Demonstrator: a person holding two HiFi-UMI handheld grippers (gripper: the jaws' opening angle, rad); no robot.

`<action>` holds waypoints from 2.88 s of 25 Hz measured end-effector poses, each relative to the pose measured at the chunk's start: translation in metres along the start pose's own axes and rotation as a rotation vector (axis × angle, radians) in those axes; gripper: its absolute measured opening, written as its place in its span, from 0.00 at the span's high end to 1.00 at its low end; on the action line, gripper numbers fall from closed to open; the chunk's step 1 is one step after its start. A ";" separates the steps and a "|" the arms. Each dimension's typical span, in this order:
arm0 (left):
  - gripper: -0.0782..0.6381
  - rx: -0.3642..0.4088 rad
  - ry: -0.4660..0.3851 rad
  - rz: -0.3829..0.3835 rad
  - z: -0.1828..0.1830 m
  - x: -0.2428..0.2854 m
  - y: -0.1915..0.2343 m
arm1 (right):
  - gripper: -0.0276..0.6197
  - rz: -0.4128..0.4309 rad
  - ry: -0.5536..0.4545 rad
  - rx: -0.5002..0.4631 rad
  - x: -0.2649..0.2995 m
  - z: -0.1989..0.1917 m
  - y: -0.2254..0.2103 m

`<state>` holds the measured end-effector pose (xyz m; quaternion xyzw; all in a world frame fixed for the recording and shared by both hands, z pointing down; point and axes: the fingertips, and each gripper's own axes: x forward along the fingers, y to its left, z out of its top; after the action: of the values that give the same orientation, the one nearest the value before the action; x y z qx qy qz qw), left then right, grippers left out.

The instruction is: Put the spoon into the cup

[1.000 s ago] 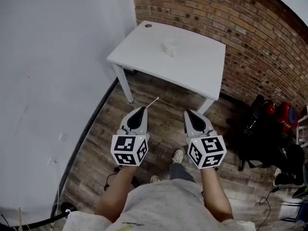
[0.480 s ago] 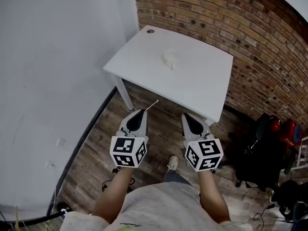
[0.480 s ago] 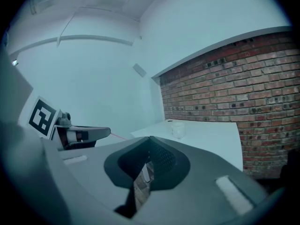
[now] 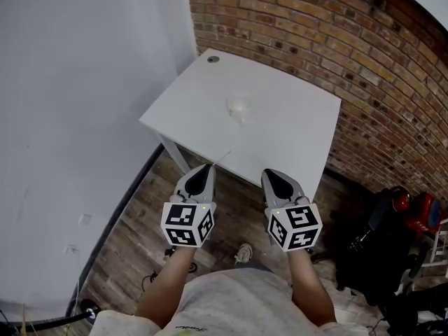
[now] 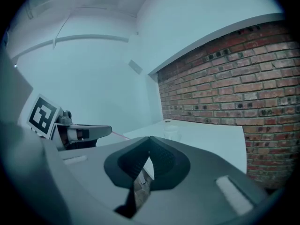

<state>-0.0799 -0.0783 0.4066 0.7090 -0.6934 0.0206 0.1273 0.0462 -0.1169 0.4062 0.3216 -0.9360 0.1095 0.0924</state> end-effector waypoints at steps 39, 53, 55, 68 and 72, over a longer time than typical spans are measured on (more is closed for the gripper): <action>0.88 0.035 0.085 -0.111 0.034 0.236 0.070 | 0.95 -0.070 0.034 0.022 0.185 0.044 -0.112; 0.88 0.061 0.200 -0.234 0.008 0.308 0.098 | 0.95 -0.171 0.056 0.061 0.242 0.043 -0.131; 0.88 0.067 0.213 -0.247 0.005 0.314 0.102 | 0.95 -0.179 0.057 0.065 0.248 0.042 -0.131; 0.88 0.075 0.269 -0.306 -0.007 0.338 0.110 | 0.95 -0.224 0.071 0.095 0.274 0.039 -0.140; 0.88 0.085 0.279 -0.319 -0.009 0.342 0.110 | 0.95 -0.235 0.076 0.109 0.275 0.037 -0.144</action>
<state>-0.1740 -0.4115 0.5027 0.8046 -0.5467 0.1276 0.1935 -0.0814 -0.3979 0.4582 0.4293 -0.8803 0.1605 0.1225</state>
